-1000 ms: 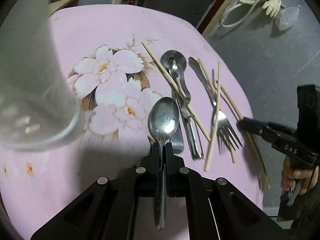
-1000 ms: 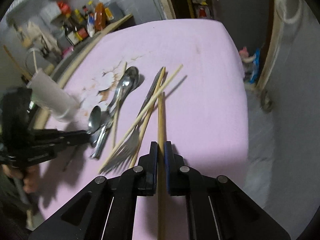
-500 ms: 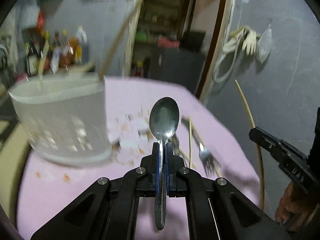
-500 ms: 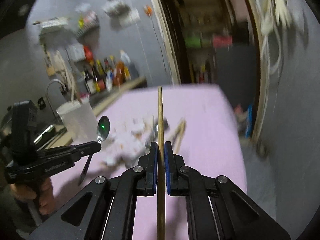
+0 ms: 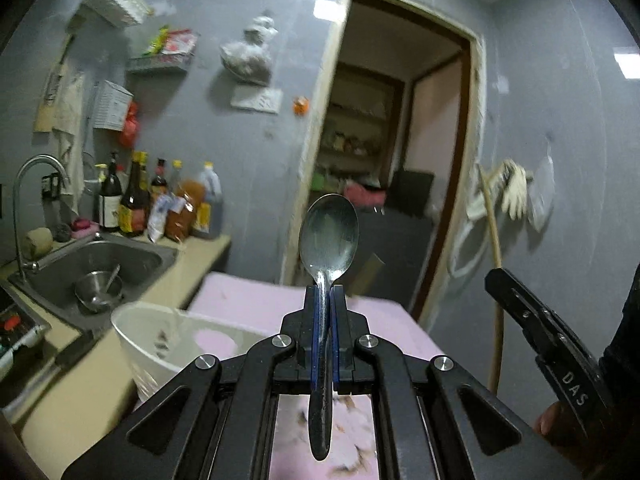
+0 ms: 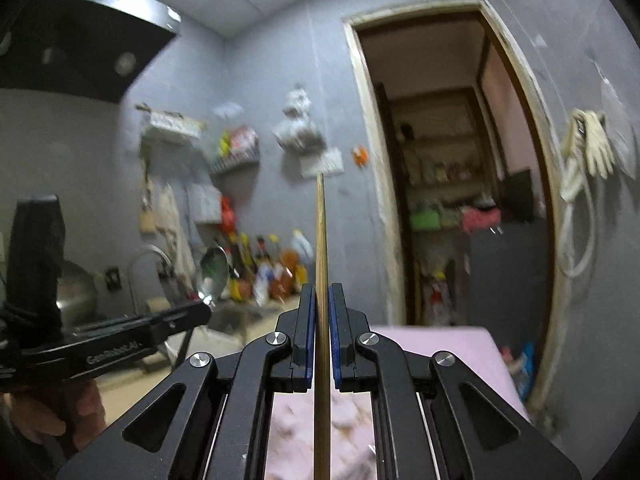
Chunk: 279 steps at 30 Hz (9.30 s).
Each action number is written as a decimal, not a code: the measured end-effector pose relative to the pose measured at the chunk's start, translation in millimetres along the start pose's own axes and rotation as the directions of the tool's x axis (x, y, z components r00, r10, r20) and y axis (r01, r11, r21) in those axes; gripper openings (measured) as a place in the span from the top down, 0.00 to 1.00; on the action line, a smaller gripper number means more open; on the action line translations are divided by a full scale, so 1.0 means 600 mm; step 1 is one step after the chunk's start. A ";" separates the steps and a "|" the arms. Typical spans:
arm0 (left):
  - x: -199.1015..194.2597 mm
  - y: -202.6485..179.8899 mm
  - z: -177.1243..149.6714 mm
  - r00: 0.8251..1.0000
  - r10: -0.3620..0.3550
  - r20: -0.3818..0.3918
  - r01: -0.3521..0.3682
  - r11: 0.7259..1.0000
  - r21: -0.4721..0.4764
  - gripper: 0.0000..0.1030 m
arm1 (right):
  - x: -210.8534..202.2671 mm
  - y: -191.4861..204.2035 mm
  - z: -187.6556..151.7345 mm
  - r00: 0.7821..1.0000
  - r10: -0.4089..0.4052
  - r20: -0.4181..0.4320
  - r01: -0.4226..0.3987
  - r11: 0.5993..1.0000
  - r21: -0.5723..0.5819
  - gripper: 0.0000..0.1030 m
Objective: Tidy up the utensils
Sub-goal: 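Lift the spoon and chopstick upright and carry both over the white basket, then drop the spoon and chopstick into the basket and open both tools, then close the left tool on another steel spoon while the right tool reaches toward the chopsticks, then grip the steel spoon with the left tool while the right tool grasps a wooden chopstick, then lift the spoon and chopstick upright and carry both over the white basket, then lower the spoon and chopstick into the basket and open both tools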
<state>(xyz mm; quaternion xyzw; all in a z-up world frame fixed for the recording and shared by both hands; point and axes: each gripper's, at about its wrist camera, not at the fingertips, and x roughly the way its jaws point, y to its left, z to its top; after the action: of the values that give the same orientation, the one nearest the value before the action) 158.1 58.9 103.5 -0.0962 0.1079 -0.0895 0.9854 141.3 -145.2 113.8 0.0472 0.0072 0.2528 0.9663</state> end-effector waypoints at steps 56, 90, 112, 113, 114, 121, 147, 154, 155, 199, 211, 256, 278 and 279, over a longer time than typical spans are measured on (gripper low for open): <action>0.049 0.217 -0.046 0.989 0.136 -0.064 -0.145 0.974 -0.172 0.85 | 0.199 0.124 -0.087 0.993 0.112 -0.022 -0.114 0.986 -0.118 0.91; 0.000 -0.017 -0.029 0.999 0.004 0.052 -0.004 1.000 -0.003 0.03 | -0.025 -0.084 -0.001 0.987 -0.157 0.022 0.159 0.981 -0.107 0.00; 0.115 -0.129 -0.165 0.939 -0.047 -0.342 0.083 0.992 0.092 0.04 | -0.009 -0.205 -0.099 0.894 -0.232 -0.382 0.207 0.972 -0.107 0.06; 0.120 -0.132 -0.168 0.934 -0.042 -0.355 0.083 0.992 0.100 0.04 | -0.005 -0.208 -0.105 0.884 -0.227 -0.408 0.200 0.974 -0.107 0.08; 0.126 -0.135 -0.171 0.929 -0.040 -0.369 0.084 0.991 0.104 0.04 | -0.003 -0.209 -0.110 0.878 -0.225 -0.422 0.197 0.974 -0.107 0.10; 0.173 -0.149 -0.179 0.889 -0.068 -0.453 0.128 0.986 0.103 0.21 | 0.024 -0.234 -0.137 0.812 -0.178 -0.556 0.170 0.983 -0.067 0.26; 0.348 -0.103 -0.192 0.706 -0.155 -0.691 0.138 0.987 -0.080 0.89 | 0.135 -0.263 -0.190 0.647 0.000 -0.762 0.128 0.986 0.109 0.61; 0.328 -0.085 -0.192 0.703 -0.181 -0.688 0.145 0.983 -0.110 0.93 | 0.162 -0.260 -0.195 0.620 0.026 -0.784 0.117 0.985 0.125 0.73; 0.323 -0.081 -0.192 0.702 -0.186 -0.688 0.147 0.982 -0.116 0.93 | 0.161 -0.261 -0.196 0.619 0.040 -0.784 0.114 0.984 0.140 0.77; 0.146 -0.088 -0.150 0.799 -0.234 -0.554 0.258 0.966 -0.035 0.97 | 0.075 -0.235 -0.156 0.698 0.026 -0.716 0.236 0.935 0.264 0.97; 0.080 -0.102 -0.106 0.877 -0.249 -0.411 0.286 0.958 0.029 1.00 | 0.020 -0.129 -0.087 0.894 -0.075 -0.442 0.131 0.987 0.097 0.97; 0.023 0.141 0.100 0.968 0.180 -0.174 -0.159 0.979 0.131 1.00 | 0.185 0.098 0.037 0.968 0.190 0.161 -0.211 0.970 0.120 0.97; 0.088 0.186 0.014 0.938 0.153 -0.312 -0.130 0.987 0.096 1.00 | 0.221 0.121 -0.069 0.987 0.147 -0.064 -0.147 0.989 0.013 0.97; 0.087 0.187 0.013 0.938 0.147 -0.314 -0.124 0.988 0.090 0.99 | 0.221 0.121 -0.070 0.987 0.145 -0.071 -0.144 0.989 0.014 0.97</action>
<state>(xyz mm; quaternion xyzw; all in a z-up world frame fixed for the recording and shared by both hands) 227.6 158.1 77.5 -0.0390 0.2692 -0.0395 0.9615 219.9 -13.8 80.3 0.0427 0.0394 0.3237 0.9444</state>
